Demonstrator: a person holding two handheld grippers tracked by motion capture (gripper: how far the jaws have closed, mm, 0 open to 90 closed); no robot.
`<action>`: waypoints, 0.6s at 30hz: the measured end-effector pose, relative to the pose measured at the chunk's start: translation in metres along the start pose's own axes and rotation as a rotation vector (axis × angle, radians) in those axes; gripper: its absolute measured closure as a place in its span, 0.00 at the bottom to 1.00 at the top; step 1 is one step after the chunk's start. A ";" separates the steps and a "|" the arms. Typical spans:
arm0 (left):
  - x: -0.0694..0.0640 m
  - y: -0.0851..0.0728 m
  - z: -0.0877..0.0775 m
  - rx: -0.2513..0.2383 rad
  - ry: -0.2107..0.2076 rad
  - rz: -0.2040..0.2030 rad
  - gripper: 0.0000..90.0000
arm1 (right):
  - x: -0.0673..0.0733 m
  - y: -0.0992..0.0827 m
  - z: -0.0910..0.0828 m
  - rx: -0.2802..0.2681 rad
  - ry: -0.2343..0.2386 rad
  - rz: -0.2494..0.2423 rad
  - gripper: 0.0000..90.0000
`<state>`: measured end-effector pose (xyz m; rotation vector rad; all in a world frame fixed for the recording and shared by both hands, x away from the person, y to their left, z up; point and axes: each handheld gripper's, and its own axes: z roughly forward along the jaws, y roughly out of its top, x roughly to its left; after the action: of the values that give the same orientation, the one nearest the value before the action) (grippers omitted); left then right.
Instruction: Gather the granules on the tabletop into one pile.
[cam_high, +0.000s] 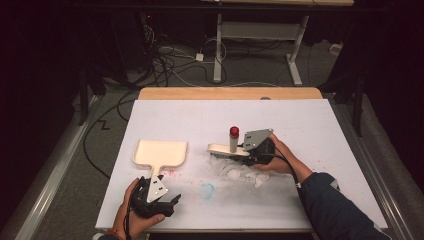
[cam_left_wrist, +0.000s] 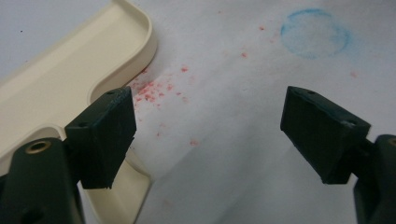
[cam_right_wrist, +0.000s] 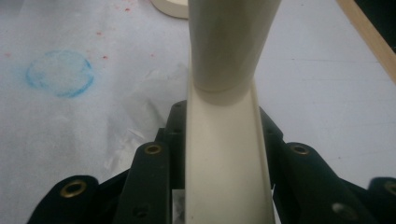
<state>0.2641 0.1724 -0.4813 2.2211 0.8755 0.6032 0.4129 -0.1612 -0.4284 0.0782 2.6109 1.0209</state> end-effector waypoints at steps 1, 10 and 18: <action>0.000 0.000 0.000 0.000 0.002 0.001 0.20 | 0.000 0.000 0.000 0.000 0.000 0.000 0.75; -0.001 0.001 0.000 0.003 0.004 0.010 0.19 | -0.004 -0.003 -0.031 -0.093 -0.109 0.073 0.75; -0.001 0.001 0.000 0.004 0.011 0.017 0.19 | -0.010 -0.012 -0.061 -0.130 -0.174 0.145 0.75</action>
<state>0.2640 0.1716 -0.4805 2.2331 0.8647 0.6235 0.4036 -0.2115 -0.3922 0.3141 2.4047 1.1742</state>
